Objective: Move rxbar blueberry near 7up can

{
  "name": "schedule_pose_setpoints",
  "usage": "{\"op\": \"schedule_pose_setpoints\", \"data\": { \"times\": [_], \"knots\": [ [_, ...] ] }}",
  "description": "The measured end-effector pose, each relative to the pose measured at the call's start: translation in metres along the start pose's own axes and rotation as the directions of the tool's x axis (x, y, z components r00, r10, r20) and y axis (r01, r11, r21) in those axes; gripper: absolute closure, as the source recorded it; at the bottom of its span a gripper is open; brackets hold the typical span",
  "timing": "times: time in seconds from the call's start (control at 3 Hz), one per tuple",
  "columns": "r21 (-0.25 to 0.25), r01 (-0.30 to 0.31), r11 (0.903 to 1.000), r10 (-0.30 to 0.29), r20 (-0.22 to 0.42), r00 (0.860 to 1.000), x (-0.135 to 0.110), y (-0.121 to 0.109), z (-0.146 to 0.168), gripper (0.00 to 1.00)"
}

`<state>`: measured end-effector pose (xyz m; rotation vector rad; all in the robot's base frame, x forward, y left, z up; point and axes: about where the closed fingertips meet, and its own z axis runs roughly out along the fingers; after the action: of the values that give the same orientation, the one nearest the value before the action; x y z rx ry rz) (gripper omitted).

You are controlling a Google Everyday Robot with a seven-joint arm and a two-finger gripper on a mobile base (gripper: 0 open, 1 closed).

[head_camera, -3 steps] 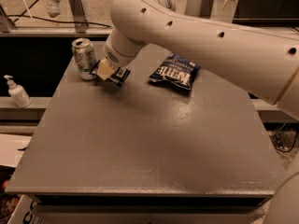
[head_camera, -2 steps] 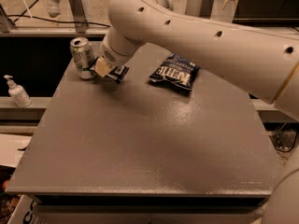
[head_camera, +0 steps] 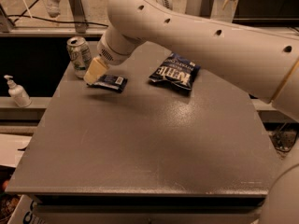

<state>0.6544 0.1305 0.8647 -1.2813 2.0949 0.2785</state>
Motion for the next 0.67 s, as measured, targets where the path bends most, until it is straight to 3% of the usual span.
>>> {"op": "schedule_pose_setpoints", "data": {
  "times": [0.33,0.67],
  "knots": [
    [-0.015,-0.023,0.9996,0.023,0.04,0.999,0.0,0.003,-0.006,0.0],
    [-0.054,-0.073,0.9959,0.079,0.117,0.99,0.015,0.016,-0.018,0.0]
  ]
}}
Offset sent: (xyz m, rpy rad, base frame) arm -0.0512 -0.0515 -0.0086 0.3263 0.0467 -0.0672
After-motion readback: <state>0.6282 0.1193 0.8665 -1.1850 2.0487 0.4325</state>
